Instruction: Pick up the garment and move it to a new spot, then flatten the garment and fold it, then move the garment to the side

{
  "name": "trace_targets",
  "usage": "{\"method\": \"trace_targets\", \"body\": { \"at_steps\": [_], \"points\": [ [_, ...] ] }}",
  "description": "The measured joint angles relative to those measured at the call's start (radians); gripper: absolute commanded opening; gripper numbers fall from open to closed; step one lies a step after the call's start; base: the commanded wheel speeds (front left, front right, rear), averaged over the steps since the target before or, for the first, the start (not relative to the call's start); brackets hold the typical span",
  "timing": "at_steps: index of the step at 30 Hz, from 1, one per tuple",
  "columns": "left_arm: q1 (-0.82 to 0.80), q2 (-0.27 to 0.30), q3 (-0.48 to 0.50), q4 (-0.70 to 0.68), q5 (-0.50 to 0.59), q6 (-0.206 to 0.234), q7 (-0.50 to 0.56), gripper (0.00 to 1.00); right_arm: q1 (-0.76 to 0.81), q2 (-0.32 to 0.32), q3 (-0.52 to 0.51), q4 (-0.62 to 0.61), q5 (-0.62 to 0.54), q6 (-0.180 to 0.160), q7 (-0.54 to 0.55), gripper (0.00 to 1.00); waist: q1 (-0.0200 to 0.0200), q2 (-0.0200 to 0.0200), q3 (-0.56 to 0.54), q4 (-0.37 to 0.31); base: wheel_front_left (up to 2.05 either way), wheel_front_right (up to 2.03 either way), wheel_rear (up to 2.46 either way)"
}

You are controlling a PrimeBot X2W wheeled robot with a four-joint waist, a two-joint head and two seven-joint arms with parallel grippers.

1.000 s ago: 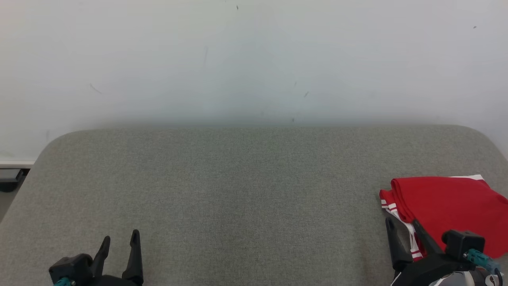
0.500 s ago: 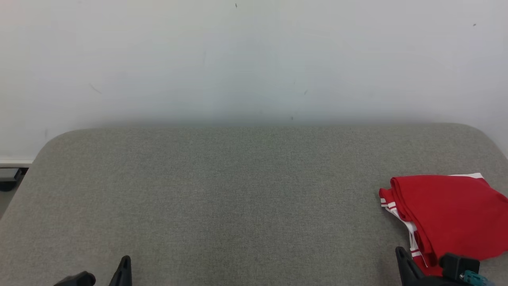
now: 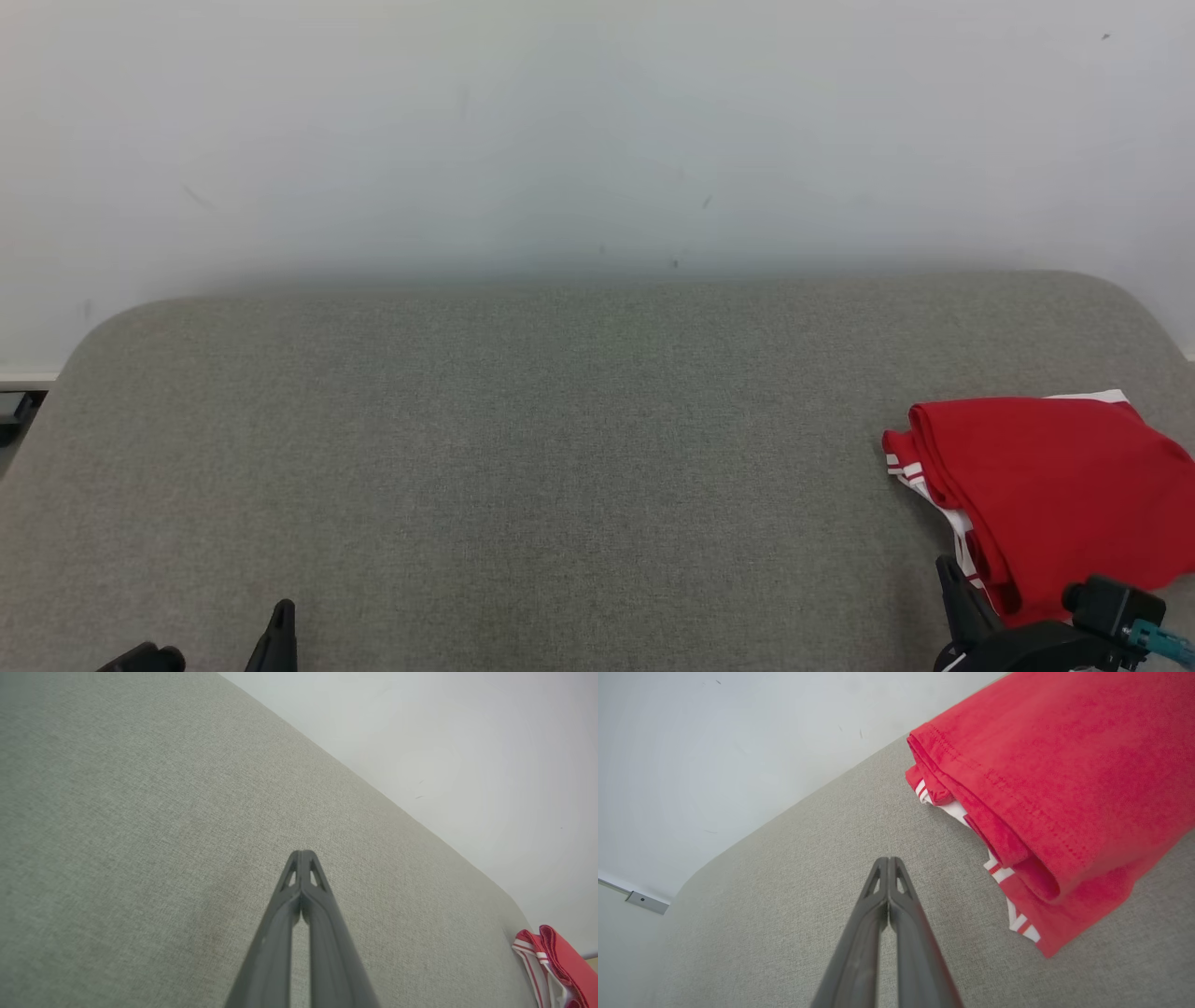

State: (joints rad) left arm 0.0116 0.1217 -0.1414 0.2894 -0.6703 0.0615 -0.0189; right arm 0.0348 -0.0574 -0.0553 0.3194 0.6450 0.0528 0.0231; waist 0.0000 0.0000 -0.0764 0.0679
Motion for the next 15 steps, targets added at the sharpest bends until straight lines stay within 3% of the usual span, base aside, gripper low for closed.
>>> {"method": "trace_targets", "body": {
  "at_steps": [15],
  "points": [
    [-0.021,-0.022,0.047,0.004,-0.196,-0.037,0.027,0.00,-0.027,0.003,-0.016,-0.002,0.208,0.014,0.021,0.00,0.0000,0.0000,0.017,-0.015,0.00,0.00,0.00]
  ]
}}
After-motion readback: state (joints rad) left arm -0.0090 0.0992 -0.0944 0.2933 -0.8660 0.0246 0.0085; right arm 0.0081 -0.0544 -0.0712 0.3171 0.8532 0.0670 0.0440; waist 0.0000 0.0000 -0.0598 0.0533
